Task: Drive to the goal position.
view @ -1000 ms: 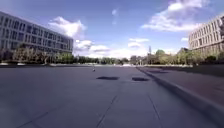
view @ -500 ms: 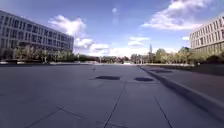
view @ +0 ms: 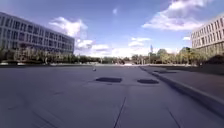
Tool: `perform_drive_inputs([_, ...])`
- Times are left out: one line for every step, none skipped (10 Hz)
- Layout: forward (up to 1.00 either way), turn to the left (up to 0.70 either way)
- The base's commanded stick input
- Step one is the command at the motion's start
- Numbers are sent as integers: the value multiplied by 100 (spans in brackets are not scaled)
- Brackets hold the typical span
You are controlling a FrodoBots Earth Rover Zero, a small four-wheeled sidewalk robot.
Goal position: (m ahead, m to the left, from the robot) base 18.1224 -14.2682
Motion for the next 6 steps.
perform_drive_inputs([70,0])
perform_drive_inputs([70,0])
perform_drive_inputs([70,0])
perform_drive_inputs([70,0])
perform_drive_inputs([70,0])
perform_drive_inputs([70,0])
